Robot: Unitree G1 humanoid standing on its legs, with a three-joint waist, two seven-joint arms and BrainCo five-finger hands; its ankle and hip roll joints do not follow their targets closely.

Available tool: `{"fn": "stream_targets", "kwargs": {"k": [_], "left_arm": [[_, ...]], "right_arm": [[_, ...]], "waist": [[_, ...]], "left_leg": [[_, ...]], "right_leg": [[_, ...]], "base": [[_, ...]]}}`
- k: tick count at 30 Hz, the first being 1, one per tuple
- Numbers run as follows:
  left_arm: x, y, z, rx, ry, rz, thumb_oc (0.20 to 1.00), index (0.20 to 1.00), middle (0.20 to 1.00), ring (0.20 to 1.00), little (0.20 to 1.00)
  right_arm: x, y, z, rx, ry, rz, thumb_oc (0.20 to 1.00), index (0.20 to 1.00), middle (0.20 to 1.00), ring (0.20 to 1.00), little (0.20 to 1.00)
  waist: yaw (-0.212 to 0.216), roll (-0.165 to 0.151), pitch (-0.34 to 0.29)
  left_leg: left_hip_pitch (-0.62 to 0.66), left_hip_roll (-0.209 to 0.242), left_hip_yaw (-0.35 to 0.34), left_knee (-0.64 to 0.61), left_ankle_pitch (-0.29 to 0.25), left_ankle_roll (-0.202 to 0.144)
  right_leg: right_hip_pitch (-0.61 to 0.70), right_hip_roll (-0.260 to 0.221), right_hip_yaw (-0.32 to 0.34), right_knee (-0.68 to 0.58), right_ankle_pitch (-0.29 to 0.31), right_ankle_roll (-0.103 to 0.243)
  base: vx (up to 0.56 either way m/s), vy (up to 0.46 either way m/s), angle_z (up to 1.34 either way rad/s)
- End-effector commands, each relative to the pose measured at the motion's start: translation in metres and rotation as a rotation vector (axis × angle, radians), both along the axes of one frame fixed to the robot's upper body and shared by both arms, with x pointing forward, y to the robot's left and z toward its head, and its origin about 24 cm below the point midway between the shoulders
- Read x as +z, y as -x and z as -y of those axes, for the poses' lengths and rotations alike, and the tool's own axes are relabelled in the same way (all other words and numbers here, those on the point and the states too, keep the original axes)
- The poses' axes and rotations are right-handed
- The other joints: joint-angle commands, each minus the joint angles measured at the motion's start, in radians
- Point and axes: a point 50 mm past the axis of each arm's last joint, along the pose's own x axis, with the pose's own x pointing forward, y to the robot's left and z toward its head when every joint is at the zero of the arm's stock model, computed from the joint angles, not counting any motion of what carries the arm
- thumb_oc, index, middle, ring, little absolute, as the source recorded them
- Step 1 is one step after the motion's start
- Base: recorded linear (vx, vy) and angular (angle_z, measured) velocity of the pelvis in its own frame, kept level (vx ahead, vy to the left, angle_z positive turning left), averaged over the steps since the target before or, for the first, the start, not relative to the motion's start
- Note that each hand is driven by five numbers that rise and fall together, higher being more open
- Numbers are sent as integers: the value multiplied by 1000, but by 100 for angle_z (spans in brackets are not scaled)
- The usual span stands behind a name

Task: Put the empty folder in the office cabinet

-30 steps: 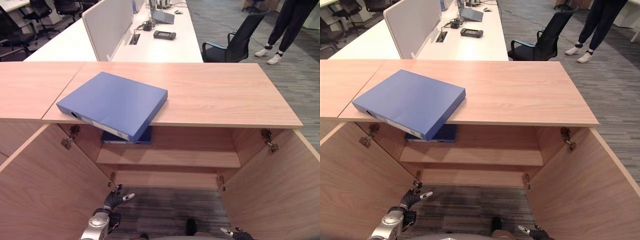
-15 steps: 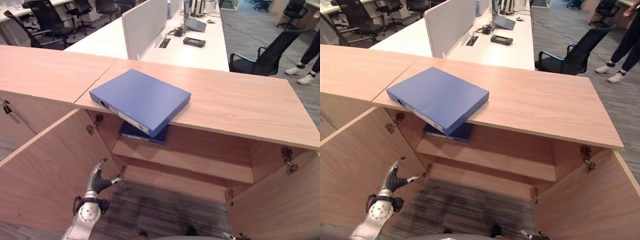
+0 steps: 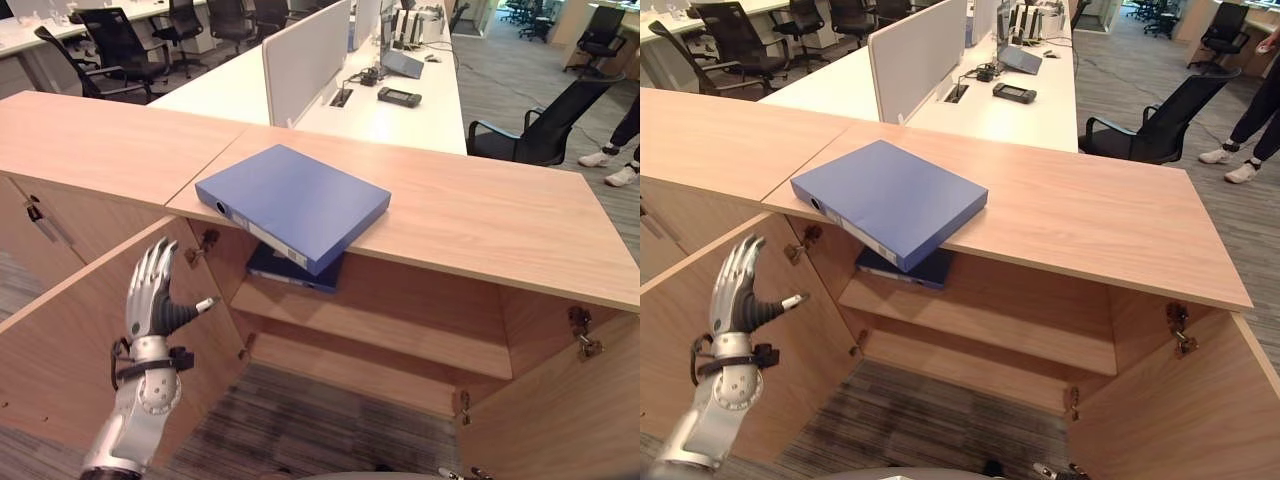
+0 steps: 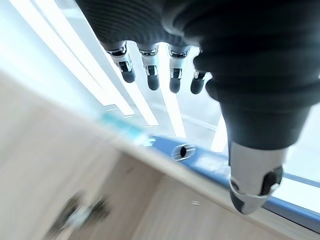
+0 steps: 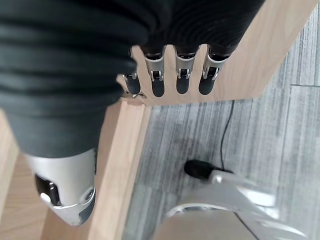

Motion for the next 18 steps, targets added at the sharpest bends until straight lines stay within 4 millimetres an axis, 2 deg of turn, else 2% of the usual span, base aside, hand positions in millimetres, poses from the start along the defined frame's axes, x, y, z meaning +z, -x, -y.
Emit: {"fn": "stream_targets", "kwargs": {"k": [1,11,15,18], "left_arm": [[41,-20,14,-116,-159,162,1000,1000,1000,1000,1000],[80,-36,24,-213,-349,254,1000,1000,1000,1000,1000],[90,-42,30,-244,-392,278,1000,1000,1000,1000,1000],[90,-43,30,-245,-391,274,1000,1000,1000,1000,1000]], "right_arm": [[4,-27,-2,91,5,58,1000,1000,1000,1000,1000],[6,-29,6,111,15,54,1000,1000,1000,1000,1000],[6,-30,7,117,21,53,1000,1000,1000,1000,1000],[6,-30,6,120,18,53,1000,1000,1000,1000,1000]], "waist": [[-23,-12,21],[-60,24,10],[-70,33,9],[-70,34,8]], "left_leg": [[-36,-27,74,13,-11,-16],[-23,-25,94,13,-17,-16],[-20,-23,97,13,-19,-16],[-20,-22,99,13,-20,-15]], "right_leg": [[75,-26,49,7,-133,83],[69,-24,74,7,-133,89],[64,-22,86,7,-131,92],[60,-20,92,7,-130,92]], "base": [[20,-6,-8],[25,3,-8],[25,7,-8],[9,-4,-8]]}}
